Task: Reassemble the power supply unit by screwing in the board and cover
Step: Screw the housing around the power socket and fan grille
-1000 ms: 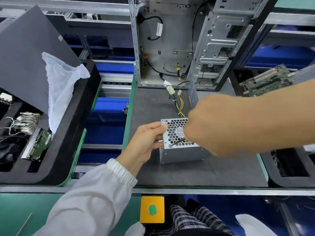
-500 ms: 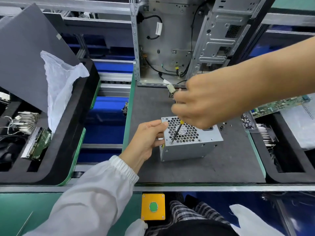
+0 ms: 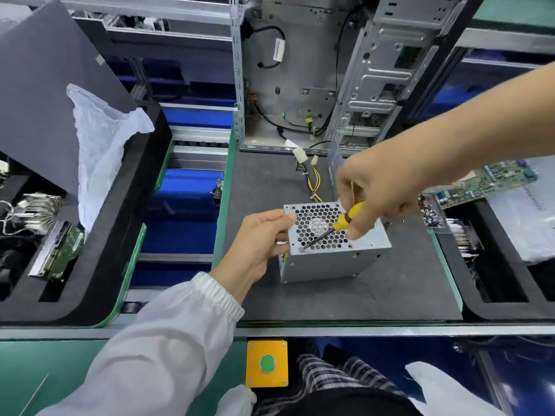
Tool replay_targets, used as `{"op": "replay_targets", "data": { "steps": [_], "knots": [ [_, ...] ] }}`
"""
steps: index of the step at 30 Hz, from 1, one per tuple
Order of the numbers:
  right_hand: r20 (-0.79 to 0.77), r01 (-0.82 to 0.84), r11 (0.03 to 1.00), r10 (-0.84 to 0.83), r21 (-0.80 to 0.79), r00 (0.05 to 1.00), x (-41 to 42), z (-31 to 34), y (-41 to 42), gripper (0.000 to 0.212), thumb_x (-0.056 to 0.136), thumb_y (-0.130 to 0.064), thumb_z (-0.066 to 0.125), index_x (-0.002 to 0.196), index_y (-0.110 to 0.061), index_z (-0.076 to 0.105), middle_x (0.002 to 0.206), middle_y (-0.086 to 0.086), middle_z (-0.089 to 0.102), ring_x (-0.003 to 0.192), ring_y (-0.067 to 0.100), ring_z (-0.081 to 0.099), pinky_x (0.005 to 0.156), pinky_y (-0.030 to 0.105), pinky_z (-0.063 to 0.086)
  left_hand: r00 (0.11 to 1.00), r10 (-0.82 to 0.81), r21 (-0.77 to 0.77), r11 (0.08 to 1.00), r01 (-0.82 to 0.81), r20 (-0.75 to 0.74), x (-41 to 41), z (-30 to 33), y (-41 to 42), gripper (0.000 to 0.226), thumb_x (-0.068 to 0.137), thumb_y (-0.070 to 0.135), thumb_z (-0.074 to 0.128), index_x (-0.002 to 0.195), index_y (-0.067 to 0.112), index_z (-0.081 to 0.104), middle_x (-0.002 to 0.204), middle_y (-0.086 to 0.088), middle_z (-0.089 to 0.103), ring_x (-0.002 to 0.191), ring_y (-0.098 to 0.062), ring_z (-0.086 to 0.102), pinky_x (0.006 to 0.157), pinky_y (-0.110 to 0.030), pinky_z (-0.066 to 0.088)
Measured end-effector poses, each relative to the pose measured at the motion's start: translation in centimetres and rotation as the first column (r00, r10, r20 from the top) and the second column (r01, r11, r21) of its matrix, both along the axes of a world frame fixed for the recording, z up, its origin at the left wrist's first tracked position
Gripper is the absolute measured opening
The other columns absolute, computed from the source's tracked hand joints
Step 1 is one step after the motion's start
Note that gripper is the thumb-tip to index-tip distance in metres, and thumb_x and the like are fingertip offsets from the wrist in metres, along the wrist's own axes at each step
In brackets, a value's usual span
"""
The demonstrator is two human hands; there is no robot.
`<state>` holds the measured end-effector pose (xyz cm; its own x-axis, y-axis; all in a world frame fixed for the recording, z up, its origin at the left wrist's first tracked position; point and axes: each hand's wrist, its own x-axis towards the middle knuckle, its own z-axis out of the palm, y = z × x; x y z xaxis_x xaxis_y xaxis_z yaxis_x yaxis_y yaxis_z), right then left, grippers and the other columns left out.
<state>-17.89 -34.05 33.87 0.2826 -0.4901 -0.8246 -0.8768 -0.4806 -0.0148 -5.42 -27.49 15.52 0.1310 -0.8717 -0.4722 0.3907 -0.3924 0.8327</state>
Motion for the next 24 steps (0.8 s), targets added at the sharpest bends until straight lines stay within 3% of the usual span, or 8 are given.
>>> {"op": "replay_targets", "data": {
  "steps": [3, 6, 8, 11, 15, 17, 19, 24],
  "knots": [
    [-0.144, -0.77, 0.446, 0.817, -0.457, 0.559, -0.2, -0.2, 1.6, 0.013, 0.096, -0.017, 0.038, 0.086, -0.011, 0.043, 0.074, 0.0, 0.046, 0.058, 0.018, 0.04, 0.047, 0.028, 0.031, 1.0, -0.004, 0.007, 1.0, 0.004, 0.013, 0.0, -0.1, -0.1, 0.015, 0.095, 0.005, 0.058, 0.1, 0.003, 0.072, 0.083, -0.009, 0.074, 0.068, -0.015, 0.069, 0.064, -0.029, 0.061],
    [-0.498, -0.969, -0.016, 0.86, -0.247, 0.113, -0.3, 1.3, 4.6, 0.023, 0.07, 0.003, 0.041, 0.074, -0.014, 0.055, 0.062, 0.0, 0.036, 0.046, 0.016, 0.026, 0.039, 0.024, 0.012, 1.0, -0.007, 0.003, 1.0, 0.007, 0.026, 0.0, -0.1, -0.1, 0.018, 0.095, 0.003, 0.056, 0.104, -0.001, 0.071, 0.081, -0.008, 0.073, 0.068, -0.017, 0.068, 0.067, -0.031, 0.061],
    [-0.471, -0.996, 0.083, 0.878, -0.015, 0.08, -0.8, 0.4, 5.6, 0.024, 0.072, 0.006, 0.042, 0.076, -0.012, 0.057, 0.063, 0.002, 0.036, 0.047, 0.012, 0.022, 0.038, 0.019, 0.013, 1.0, 0.008, 0.003, 1.0, -0.008, 0.014, -0.1, -0.1, -0.1, 0.018, 0.096, 0.005, 0.056, 0.105, 0.001, 0.071, 0.081, -0.008, 0.073, 0.068, -0.017, 0.068, 0.068, -0.032, 0.062],
    [-0.304, -0.866, 0.438, 0.813, -0.241, 0.496, 0.0, -0.6, 6.8, 0.02, 0.071, 0.007, 0.03, 0.067, -0.011, 0.035, 0.064, 0.002, 0.029, 0.051, 0.014, 0.025, 0.037, 0.015, 0.024, 0.999, 0.034, 0.014, 0.999, -0.034, -0.005, -0.2, -0.1, -0.2, 0.019, 0.096, 0.006, 0.056, 0.108, 0.001, 0.07, 0.08, -0.008, 0.073, 0.067, -0.017, 0.067, 0.065, -0.032, 0.061],
    [-0.039, 0.088, 0.993, -0.091, -0.08, 0.995, 0.1, -1.5, 2.4, 0.03, 0.098, -0.017, 0.045, 0.069, -0.013, 0.049, 0.054, 0.0, 0.038, 0.038, 0.009, 0.032, 0.025, 0.014, 0.022, 0.999, 0.04, 0.032, 0.999, -0.041, 0.014, -0.5, 0.0, -0.1, 0.021, 0.096, 0.006, 0.057, 0.112, -0.002, 0.068, 0.096, -0.018, 0.072, 0.08, -0.025, 0.066, 0.065, -0.031, 0.061],
    [-0.061, 0.688, 0.664, -0.705, 0.293, 0.707, -0.8, -1.9, 0.5, 0.036, 0.101, -0.026, 0.042, 0.087, 0.002, 0.06, 0.051, 0.001, 0.037, 0.028, 0.004, 0.026, 0.022, 0.011, 0.014, 0.999, 0.027, 0.02, 0.999, -0.027, 0.025, -0.5, 0.1, -0.1, 0.023, 0.097, 0.007, 0.057, 0.114, -0.003, 0.068, 0.098, -0.018, 0.071, 0.079, -0.024, 0.066, 0.067, -0.032, 0.06],
    [-0.114, 0.769, 0.433, -0.834, 0.47, 0.539, -1.9, -2.2, -0.2, 0.044, 0.098, -0.033, 0.045, 0.095, 0.008, 0.059, 0.054, 0.002, 0.035, 0.027, 0.003, 0.025, 0.022, 0.01, 0.014, 0.999, -0.009, 0.008, 1.0, 0.008, 0.031, -0.4, 0.1, -0.1, 0.023, 0.098, 0.009, 0.055, 0.115, -0.002, 0.067, 0.1, -0.017, 0.073, 0.081, -0.022, 0.068, 0.072, -0.033, 0.061],
    [0.087, 0.534, 0.708, -0.635, 0.463, 0.767, -5.1, -1.5, -2.5, 0.044, 0.076, -0.047, 0.063, 0.088, -0.005, 0.061, 0.058, -0.003, 0.027, 0.038, 0.005, 0.018, 0.029, 0.012, 0.015, 0.977, -0.212, -0.067, 0.975, 0.213, 0.015, 1.0, -0.1, 0.7, 0.027, 0.097, 0.012, 0.058, 0.123, 0.008, 0.064, 0.116, -0.01, 0.071, 0.108, -0.024, 0.068, 0.091, -0.036, 0.056]
  ]
}}
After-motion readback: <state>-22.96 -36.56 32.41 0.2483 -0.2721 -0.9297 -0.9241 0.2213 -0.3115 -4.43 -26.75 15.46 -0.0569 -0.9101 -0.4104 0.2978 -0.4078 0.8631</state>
